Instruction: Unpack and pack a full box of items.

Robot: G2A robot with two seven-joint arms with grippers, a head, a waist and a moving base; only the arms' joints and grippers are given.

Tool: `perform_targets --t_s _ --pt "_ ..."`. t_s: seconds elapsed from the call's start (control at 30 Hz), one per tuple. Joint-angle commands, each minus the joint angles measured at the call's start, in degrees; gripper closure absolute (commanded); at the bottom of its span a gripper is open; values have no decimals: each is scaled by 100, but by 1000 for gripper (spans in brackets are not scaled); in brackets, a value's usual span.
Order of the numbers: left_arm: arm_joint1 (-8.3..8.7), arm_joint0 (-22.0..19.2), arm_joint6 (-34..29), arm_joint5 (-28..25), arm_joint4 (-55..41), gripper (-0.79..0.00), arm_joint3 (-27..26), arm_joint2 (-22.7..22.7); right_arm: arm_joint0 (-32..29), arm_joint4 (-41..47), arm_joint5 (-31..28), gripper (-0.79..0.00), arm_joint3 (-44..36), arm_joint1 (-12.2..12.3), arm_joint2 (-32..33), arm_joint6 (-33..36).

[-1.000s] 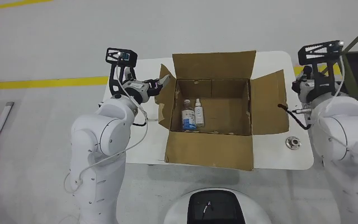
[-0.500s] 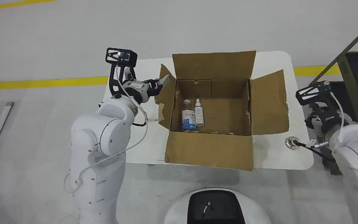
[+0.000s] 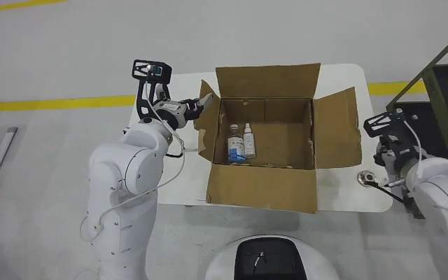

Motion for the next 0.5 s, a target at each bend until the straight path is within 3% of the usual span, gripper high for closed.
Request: perform_targets --t_s 0.0,0.17,0.27,0.37,0.47 --pt "0 0 0 0 0 -785 0 0 -1 417 -59 0 217 20 337 176" --pt "0 0 0 0 0 -785 0 0 -70 1034 -590 0 746 98 869 464" --pt "0 0 0 0 0 -785 0 0 -134 1035 -879 -95 966 145 924 523" --pt "0 0 0 0 0 -785 0 0 -212 941 -998 -135 1130 183 802 461" --pt "0 0 0 0 0 -785 0 0 -294 938 -1120 -351 1212 208 576 339"
